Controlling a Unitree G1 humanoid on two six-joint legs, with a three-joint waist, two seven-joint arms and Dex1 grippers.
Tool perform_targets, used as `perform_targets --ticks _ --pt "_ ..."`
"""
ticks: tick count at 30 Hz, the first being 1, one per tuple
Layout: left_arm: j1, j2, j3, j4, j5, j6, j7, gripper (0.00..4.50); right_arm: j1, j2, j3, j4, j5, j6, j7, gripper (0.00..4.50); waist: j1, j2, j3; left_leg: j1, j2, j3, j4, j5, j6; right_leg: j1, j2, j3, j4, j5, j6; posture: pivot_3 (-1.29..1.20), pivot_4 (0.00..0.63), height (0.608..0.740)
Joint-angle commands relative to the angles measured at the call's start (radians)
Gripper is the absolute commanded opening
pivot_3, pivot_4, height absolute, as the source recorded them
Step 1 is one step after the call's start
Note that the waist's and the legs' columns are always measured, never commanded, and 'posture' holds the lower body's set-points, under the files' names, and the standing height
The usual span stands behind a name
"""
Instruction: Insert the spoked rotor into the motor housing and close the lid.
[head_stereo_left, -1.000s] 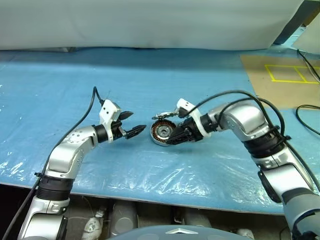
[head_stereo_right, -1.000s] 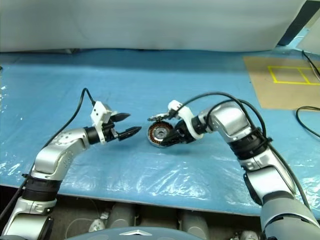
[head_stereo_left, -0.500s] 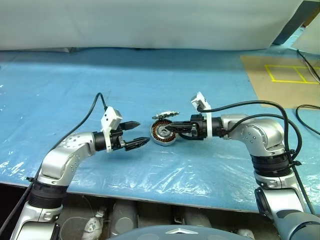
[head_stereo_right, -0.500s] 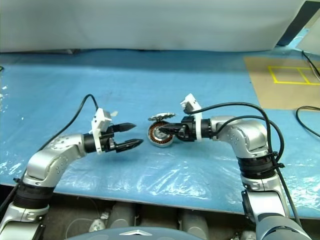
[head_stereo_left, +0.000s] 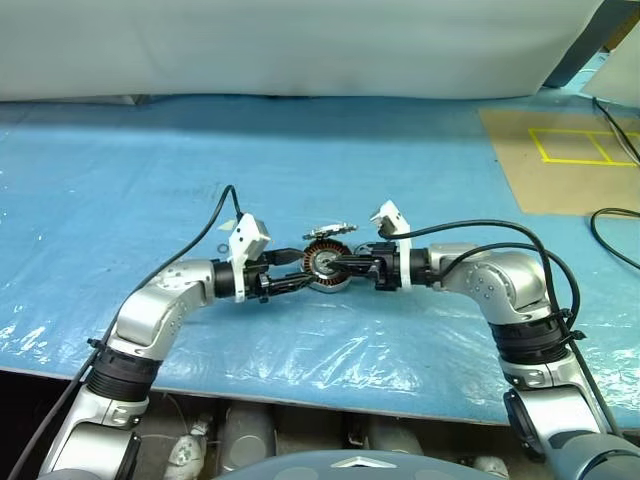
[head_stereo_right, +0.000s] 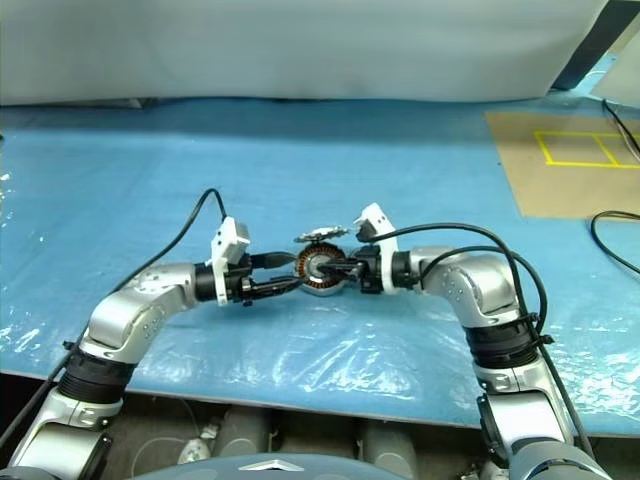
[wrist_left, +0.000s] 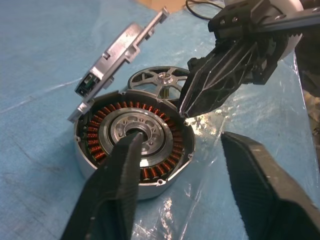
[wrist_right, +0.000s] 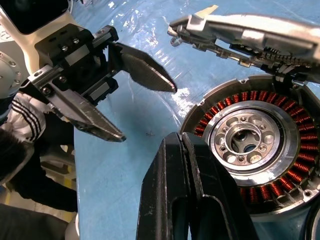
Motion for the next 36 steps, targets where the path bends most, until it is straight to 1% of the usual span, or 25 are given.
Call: perform_targets --ticks 1,8,14,21,29,32,36 --pt "-0.037 -0.021 -0.026 0.0 0.025 -0.024 0.005 1.88 0.0 0.004 -0.006 0.006 0.005 -0.032 -0.007 0.0 0.001 0.0 0.0 0.0 0.0 0.0 0.0 0.0 0.0 0.0 0.0 0.0 0.0 0.0 0.0 0.0 0.15 0.74" --pt "-0.113 -0.102 -0.026 0.011 0.021 -0.024 0.032 1.88 0.004 0.027 0.008 0.039 -0.007 -0.04 -0.039 0.0 0.003 0.0 0.0 -0.001 0.0 0.0 0.0 0.0 0.0 0.0 0.0 0.0 -0.001 0.0 0.0 0.0 0.15 0.74" --pt "-0.187 -0.143 -0.036 0.13 0.093 -0.103 0.047 1.88 0.006 0.044 0.057 0.11 -0.055 -0.085 -0.051 0.0 0.0 0.0 0.0 -0.001 0.0 0.0 0.0 0.0 0.0 0.0 0.0 0.0 -0.001 0.0 0.0 0.0 0.15 0.74" --pt "-0.215 -0.164 -0.022 0.183 0.111 -0.145 0.05 1.88 0.004 0.049 0.094 0.163 -0.097 -0.097 -0.077 0.0 0.0 0.0 0.0 -0.001 0.0 -0.001 0.0 0.0 0.0 0.001 0.0 0.0 -0.001 0.0 0.0 0.0 0.15 0.74" --pt "-0.23 -0.185 -0.018 0.19 0.131 -0.173 0.077 1.88 0.015 0.037 0.137 0.167 -0.126 -0.107 -0.092 0.0 0.0 0.0 0.0 0.006 0.0 0.0 0.0 0.0 0.0 0.008 0.0 0.0 -0.002 0.0 0.0 0.0 0.15 0.74" --pt "-0.235 -0.193 -0.015 0.192 0.139 -0.186 0.092 1.88 0.016 0.034 0.144 0.163 -0.127 -0.109 -0.09 0.0 -0.001 0.0 0.0 0.009 0.001 -0.001 -0.002 0.0 0.0 0.012 0.0 -0.001 -0.006 0.001 0.001 0.0 0.15 0.74" --pt "-0.252 -0.206 0.01 0.245 0.155 -0.218 0.132 1.88 0.016 0.035 0.15 0.168 -0.13 -0.113 -0.093 0.0 -0.001 0.0 0.0 0.011 0.0 -0.001 -0.005 0.0 0.0 0.015 0.0 0.0 -0.011 0.001 0.002 0.0 0.15 0.74"
